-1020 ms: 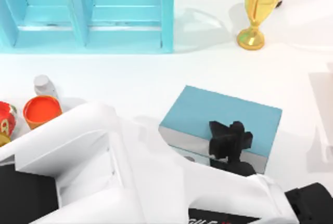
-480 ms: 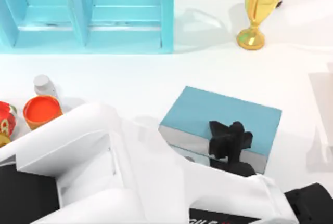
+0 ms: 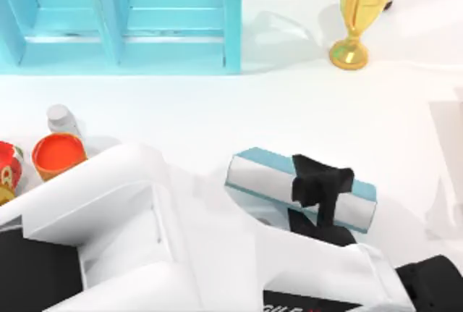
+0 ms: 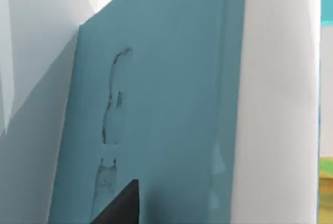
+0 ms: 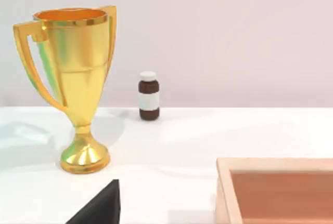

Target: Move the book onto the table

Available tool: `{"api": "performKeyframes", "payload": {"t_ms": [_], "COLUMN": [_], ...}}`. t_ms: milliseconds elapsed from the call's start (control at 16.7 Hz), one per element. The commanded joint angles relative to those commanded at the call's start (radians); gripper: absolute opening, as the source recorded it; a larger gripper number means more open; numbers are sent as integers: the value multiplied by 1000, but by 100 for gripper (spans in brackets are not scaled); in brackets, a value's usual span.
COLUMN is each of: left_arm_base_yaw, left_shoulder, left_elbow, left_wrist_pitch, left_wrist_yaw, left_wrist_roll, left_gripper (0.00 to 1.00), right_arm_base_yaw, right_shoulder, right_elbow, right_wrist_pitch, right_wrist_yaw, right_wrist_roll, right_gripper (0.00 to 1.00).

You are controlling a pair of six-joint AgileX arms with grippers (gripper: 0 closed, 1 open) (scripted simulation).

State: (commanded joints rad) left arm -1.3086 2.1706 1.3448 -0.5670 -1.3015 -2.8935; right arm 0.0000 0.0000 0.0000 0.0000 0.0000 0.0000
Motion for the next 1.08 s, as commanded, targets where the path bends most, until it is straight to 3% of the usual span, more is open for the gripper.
{"api": "performKeyframes", "payload": {"t_ms": [600, 780, 1080], "left_arm_base_yaw": [-19, -71, -192], "left_shoulder": [11, 42, 115], "left_elbow": [11, 51, 141], "left_wrist_pitch": [-34, -162, -548], "left_wrist_yaw": [5, 19, 64], "left_wrist_roll": [-35, -165, -548], "left_gripper": [100, 100, 100], "right_arm_base_yaw": [0, 0, 0], "right_shoulder": [0, 0, 0], "right_elbow": [0, 0, 0], "right_wrist_pitch": [0, 0, 0], "right_wrist_yaw": [0, 0, 0], "right_wrist_roll": [0, 0, 0], "right_gripper": [100, 100, 100]}}
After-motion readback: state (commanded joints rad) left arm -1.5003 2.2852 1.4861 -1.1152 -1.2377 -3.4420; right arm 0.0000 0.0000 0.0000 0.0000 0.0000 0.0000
